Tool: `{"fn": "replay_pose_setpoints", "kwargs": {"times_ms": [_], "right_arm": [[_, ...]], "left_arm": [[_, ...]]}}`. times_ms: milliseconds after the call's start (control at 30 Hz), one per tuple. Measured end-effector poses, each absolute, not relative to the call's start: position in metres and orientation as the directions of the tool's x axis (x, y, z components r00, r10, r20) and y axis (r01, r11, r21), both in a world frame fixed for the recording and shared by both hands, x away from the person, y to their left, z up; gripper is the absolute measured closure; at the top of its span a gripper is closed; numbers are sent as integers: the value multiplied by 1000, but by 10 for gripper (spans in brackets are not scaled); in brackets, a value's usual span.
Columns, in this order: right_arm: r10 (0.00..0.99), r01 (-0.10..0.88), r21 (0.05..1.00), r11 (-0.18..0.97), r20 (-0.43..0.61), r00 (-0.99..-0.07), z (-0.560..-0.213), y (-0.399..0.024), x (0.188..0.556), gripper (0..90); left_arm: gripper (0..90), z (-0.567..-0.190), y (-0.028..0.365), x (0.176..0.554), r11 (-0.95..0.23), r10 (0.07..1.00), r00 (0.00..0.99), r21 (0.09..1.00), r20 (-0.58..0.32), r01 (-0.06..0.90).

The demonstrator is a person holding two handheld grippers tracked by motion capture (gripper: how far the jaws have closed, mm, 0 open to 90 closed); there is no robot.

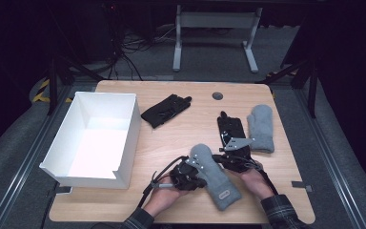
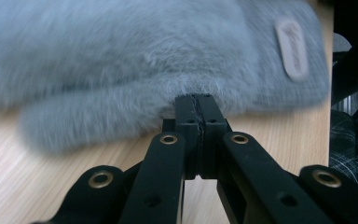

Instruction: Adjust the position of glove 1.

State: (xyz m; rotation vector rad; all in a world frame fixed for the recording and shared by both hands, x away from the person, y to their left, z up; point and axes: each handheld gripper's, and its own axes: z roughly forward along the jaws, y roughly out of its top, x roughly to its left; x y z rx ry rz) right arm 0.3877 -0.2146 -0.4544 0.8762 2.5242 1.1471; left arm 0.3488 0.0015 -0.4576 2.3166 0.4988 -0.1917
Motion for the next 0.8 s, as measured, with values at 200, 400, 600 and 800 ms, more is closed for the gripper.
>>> {"fn": "replay_pose_setpoints", "kwargs": {"times_ms": [200,400,600,800], "right_arm": [[591,406,742,533,17,-807,-454,-209,386,900],[606,420,760,496,43,-794,-447,-219,388,819],[635,432,765,477,40,-772,-444,-227,388,713],[678,464,745,480,22,-735,-435,-238,389,617]], "left_arm": [[896,-457,-7,345,-653,282,923,652,-263,386],[815,-446,13,347,-641,343,920,669,-188,376],[615,-442,36,348,-622,411,900,676,-146,395],[407,-449,58,347,-629,482,873,662,-79,408]]}}
